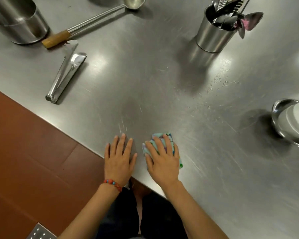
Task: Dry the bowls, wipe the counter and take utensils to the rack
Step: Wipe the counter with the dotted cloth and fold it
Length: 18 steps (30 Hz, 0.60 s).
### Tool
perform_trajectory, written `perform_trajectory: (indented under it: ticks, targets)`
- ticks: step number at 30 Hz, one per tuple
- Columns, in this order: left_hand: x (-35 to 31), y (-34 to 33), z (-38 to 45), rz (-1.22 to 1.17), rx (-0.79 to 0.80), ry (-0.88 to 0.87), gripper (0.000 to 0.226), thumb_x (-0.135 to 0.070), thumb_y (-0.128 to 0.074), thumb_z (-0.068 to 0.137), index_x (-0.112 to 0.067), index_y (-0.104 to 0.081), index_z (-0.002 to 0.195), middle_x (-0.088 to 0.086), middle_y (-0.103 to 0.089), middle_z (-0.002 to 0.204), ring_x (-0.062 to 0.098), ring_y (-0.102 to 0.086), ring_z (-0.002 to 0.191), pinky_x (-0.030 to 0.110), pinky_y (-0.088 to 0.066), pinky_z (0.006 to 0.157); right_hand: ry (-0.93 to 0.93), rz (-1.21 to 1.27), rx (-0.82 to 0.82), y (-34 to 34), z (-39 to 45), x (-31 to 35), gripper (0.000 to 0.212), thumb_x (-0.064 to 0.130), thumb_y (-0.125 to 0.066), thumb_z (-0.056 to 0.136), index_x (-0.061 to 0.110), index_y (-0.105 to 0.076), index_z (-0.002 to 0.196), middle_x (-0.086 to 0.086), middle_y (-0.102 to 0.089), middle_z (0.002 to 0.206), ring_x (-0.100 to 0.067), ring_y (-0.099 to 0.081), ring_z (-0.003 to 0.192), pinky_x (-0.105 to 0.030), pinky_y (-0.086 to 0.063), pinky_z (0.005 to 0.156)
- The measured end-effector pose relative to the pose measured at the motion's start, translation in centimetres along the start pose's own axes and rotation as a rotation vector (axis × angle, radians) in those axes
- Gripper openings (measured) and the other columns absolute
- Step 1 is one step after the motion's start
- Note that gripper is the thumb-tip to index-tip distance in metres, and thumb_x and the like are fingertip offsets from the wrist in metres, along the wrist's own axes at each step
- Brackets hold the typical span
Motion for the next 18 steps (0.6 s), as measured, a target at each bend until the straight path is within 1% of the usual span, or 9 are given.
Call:
perform_trajectory:
  ticks: [3, 5, 7, 8, 9, 11, 14, 16, 18]
  targets:
    - [0.5, 0.3, 0.2, 0.011, -0.02, -0.087, 0.049, -0.035, -0.039, 0.082, -0.008, -0.061, 0.118, 0.02, -0.059, 0.125, 0.039, -0.056, 0.114, 0.058, -0.043, 0.091, -0.061, 0.007, 0.01, 0.1, 5.5, -0.2, 0.031, 0.04, -0.05, 0.087, 0.032, -0.063, 0.115, 0.001, -0.06, 0.129, -0.028, -0.046, 0.128, -0.045, -0.038, 0.102]
    - [1.1, 0.7, 0.5, 0.019, -0.047, -0.134, 0.048, -0.034, -0.04, 0.083, -0.008, -0.06, 0.118, 0.019, -0.059, 0.125, 0.039, -0.056, 0.114, 0.059, -0.043, 0.091, -0.152, 0.057, 0.043, -0.6, 9.7, -0.5, 0.032, 0.038, -0.049, 0.089, 0.03, -0.061, 0.118, 0.0, -0.056, 0.133, -0.029, -0.04, 0.132, -0.046, -0.032, 0.105]
    - [2.0, 1.4, 1.2, 0.015, -0.054, -0.149, 0.048, -0.034, -0.039, 0.083, -0.009, -0.06, 0.118, 0.019, -0.059, 0.126, 0.039, -0.055, 0.114, 0.058, -0.043, 0.092, -0.231, 0.075, 0.087, -1.5, 12.1, -0.8, 0.035, 0.038, -0.042, 0.092, 0.029, -0.055, 0.123, 0.0, -0.048, 0.14, -0.028, -0.03, 0.137, -0.046, -0.024, 0.108]
    - [2.6, 1.8, 1.8, 0.009, -0.056, -0.147, 0.048, -0.034, -0.039, 0.084, -0.009, -0.06, 0.119, 0.019, -0.058, 0.126, 0.039, -0.055, 0.115, 0.058, -0.042, 0.093, -0.249, 0.064, 0.089, -1.7, 12.3, -0.7, 0.036, 0.038, -0.04, 0.093, 0.029, -0.054, 0.125, 0.0, -0.047, 0.141, -0.028, -0.029, 0.138, -0.046, -0.023, 0.108]
    - [3.2, 2.1, 2.3, 0.002, -0.06, -0.145, 0.049, -0.035, -0.038, 0.084, -0.009, -0.06, 0.12, 0.018, -0.058, 0.127, 0.039, -0.054, 0.116, 0.057, -0.041, 0.094, -0.253, 0.041, 0.065, -1.6, 11.9, -0.4, 0.035, 0.038, -0.041, 0.093, 0.029, -0.054, 0.124, 0.0, -0.048, 0.14, -0.028, -0.031, 0.137, -0.045, -0.024, 0.108]
    - [4.1, 2.8, 3.4, -0.017, -0.058, -0.153, 0.05, -0.035, -0.037, 0.084, -0.008, -0.058, 0.121, 0.019, -0.056, 0.129, 0.04, -0.052, 0.118, 0.058, -0.04, 0.095, -0.198, -0.005, 0.007, -1.0, 9.4, 1.4, 0.033, 0.039, -0.046, 0.091, 0.03, -0.057, 0.121, 0.001, -0.054, 0.135, -0.027, -0.038, 0.134, -0.045, -0.03, 0.106]
    - [4.6, 3.0, 4.6, -0.023, -0.041, -0.19, 0.051, -0.034, -0.036, 0.085, -0.006, -0.058, 0.121, 0.022, -0.055, 0.129, 0.042, -0.052, 0.118, 0.059, -0.041, 0.095, -0.068, -0.019, 0.021, -1.3, 5.2, 4.2, 0.035, 0.042, -0.044, 0.09, 0.032, -0.057, 0.12, 0.003, -0.055, 0.134, -0.026, -0.041, 0.132, -0.046, -0.027, 0.105]
    - [4.6, 3.0, 4.9, -0.014, -0.038, -0.208, 0.05, -0.034, -0.036, 0.085, -0.006, -0.059, 0.119, 0.022, -0.056, 0.128, 0.042, -0.052, 0.116, 0.059, -0.041, 0.094, -0.007, 0.003, 0.041, -1.3, 5.2, 4.0, 0.035, 0.044, -0.04, 0.091, 0.034, -0.057, 0.12, 0.005, -0.054, 0.135, -0.025, -0.042, 0.132, -0.044, -0.028, 0.104]
    - [4.5, 3.1, 5.1, -0.012, -0.047, -0.225, 0.05, -0.034, -0.037, 0.084, -0.006, -0.06, 0.119, 0.021, -0.056, 0.127, 0.042, -0.052, 0.117, 0.06, -0.041, 0.094, 0.062, 0.034, 0.052, -1.0, 6.3, 3.4, 0.035, 0.043, -0.038, 0.091, 0.034, -0.058, 0.119, 0.005, -0.055, 0.133, -0.025, -0.042, 0.131, -0.043, -0.034, 0.104]
Point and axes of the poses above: each hand's wrist, its own z-axis towards the middle knuckle, its own y-axis out of the back of the hand, x = y × z, the point moved 10 cm from there along z, towards the middle knuckle
